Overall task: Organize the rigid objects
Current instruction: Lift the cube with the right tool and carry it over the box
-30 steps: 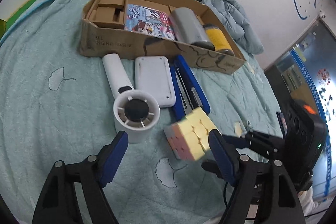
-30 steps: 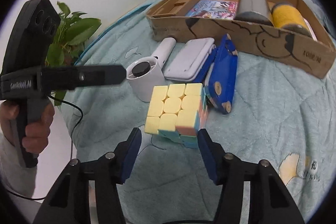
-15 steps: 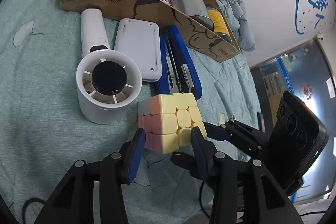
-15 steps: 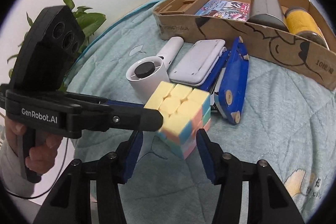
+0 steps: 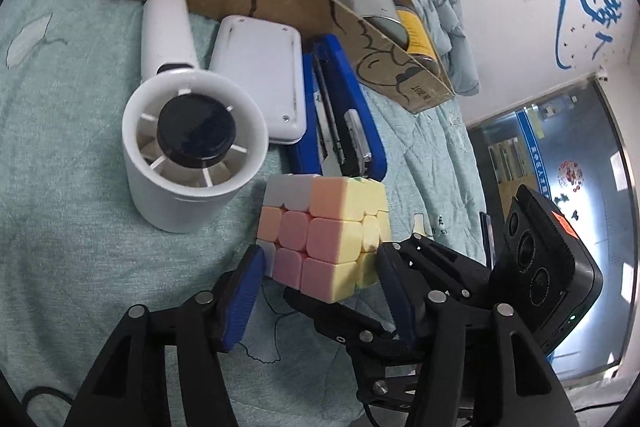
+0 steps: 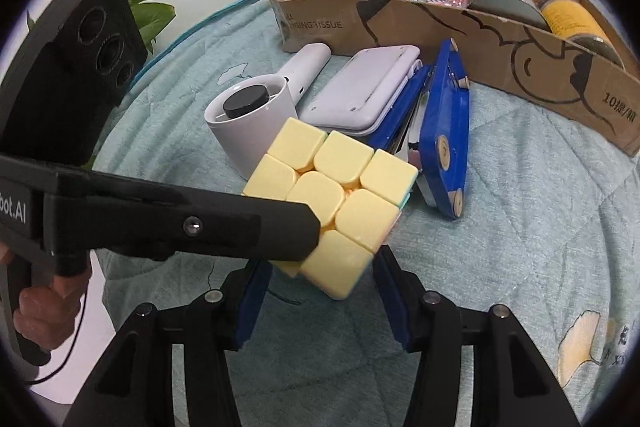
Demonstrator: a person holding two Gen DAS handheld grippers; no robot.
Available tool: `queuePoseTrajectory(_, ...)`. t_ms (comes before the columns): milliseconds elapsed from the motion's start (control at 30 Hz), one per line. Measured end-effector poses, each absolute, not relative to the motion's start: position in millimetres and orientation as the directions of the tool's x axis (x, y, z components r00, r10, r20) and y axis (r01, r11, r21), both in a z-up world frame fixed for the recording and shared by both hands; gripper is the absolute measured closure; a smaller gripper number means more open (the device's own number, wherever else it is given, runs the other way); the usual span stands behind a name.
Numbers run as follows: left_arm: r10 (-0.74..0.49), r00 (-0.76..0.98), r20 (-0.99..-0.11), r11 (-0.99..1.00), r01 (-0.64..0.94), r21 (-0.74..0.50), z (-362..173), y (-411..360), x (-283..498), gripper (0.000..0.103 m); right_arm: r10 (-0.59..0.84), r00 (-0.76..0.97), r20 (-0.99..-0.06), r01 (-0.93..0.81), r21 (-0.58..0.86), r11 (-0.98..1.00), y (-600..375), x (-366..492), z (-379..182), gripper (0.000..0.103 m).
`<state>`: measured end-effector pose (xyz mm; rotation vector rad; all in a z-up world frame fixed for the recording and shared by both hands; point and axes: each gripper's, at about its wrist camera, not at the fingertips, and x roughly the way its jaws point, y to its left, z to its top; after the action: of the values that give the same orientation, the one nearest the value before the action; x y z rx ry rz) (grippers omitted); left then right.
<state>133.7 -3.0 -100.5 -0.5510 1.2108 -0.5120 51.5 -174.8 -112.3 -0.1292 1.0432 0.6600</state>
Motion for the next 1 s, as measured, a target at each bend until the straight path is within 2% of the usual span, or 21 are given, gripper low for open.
queuePoseTrajectory(67, -0.628, 0.284, -0.724, 0.772, 0.11, -0.626, -93, -6, 132, 0.056, 0.427, 0.35, -0.834, -0.566, 0.175, 0.806, -172, 50, -110, 0.051)
queuePoseTrajectory(367, -0.608, 0.333, -0.721, 0.791, 0.182, -0.584, -63, -8, 125, 0.056, 0.406, 0.418, -0.813, -0.558, 0.123, 0.821, -167, 45, -90, 0.052)
queuePoseTrajectory(500, -0.62, 0.373, -0.69, 0.782, 0.223, -0.581, -34, -2, 130, 0.057, 0.406, 0.477, -0.78, -0.577, 0.07, 0.814, -166, 47, -68, 0.052)
queuePoseTrajectory(700, -0.606, 0.412, -0.68, 0.794, 0.26, -0.55, -6, 4, 148, 0.058, 0.44, 0.528, -0.726, -0.577, 0.073, 0.814, -165, 66, -46, 0.052)
queuePoseTrajectory(1000, -0.601, 0.488, -0.633, 0.795, 0.283, -0.537, 34, 28, 195, 0.058, 0.426, 0.58, -0.694, -0.609, -0.022, 0.793, -141, 112, -13, 0.052)
